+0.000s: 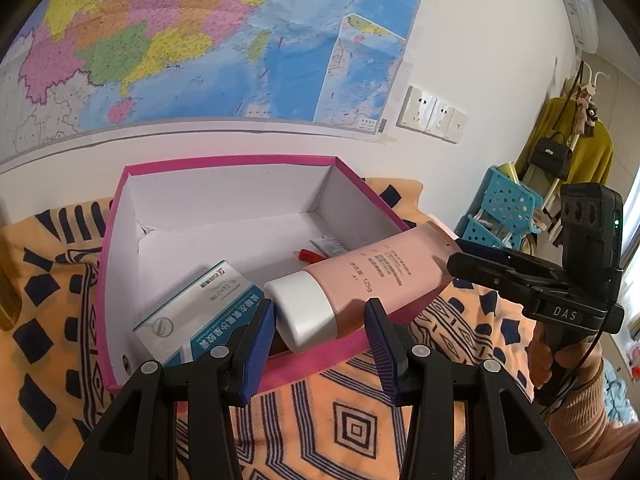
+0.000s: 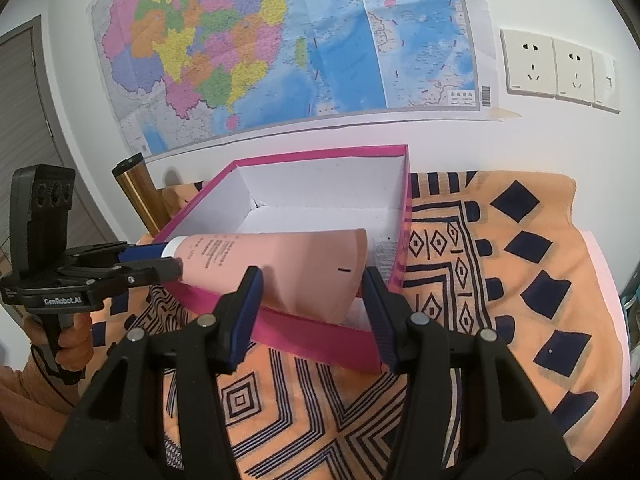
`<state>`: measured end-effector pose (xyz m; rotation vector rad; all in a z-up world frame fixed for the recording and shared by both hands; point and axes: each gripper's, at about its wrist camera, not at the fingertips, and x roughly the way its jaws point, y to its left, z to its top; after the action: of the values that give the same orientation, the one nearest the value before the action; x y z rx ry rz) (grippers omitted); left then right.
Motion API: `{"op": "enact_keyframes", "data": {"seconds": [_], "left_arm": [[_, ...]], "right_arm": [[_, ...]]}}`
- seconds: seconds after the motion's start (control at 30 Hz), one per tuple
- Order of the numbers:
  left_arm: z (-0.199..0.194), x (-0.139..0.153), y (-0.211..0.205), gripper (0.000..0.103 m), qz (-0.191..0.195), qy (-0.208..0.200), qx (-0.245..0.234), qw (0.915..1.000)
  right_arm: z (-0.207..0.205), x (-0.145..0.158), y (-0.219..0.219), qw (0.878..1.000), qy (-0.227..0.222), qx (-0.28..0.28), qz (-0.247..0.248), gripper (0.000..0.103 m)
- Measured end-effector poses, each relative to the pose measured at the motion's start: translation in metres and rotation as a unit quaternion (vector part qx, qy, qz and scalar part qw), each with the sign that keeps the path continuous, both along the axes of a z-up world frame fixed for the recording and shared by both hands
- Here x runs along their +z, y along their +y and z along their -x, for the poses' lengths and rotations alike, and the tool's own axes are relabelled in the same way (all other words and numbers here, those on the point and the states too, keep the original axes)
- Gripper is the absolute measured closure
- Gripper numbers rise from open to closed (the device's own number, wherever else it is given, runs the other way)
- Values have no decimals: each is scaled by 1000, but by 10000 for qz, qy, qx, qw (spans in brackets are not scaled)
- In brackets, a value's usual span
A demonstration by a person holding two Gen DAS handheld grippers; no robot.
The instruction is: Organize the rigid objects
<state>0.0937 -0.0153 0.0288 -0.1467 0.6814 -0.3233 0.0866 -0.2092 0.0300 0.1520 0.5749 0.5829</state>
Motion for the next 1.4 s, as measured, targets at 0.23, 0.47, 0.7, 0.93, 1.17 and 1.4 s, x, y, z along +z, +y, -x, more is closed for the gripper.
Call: {"op": "enact_keyframes", "data": {"seconds": [0.23, 0.47, 0.7, 0.93, 1.17, 1.4], "left_arm": [[-6, -2, 2, 57, 15, 48, 29, 10000], [-9, -2, 2, 57, -2, 68, 41, 10000], [-11, -2, 2, 57, -15, 89, 36, 10000], [-14, -3, 2, 57, -20, 120, 33, 9999], [-15, -3, 2, 57, -28, 130, 30, 9999], [-18, -5, 1, 57, -22, 182, 16, 9998]], "right_arm": [[0, 1, 0, 10000, 1, -2, -1, 49], [-4, 1, 3, 10000, 11, -22, 20, 49], [-8, 1, 3, 10000, 18, -25, 21, 49], [-11, -1, 3, 10000, 43, -37, 5, 49], [-10, -2, 1, 10000, 60, -78, 11, 49], [-12, -2, 1, 9999, 90, -99, 14, 49]]}}
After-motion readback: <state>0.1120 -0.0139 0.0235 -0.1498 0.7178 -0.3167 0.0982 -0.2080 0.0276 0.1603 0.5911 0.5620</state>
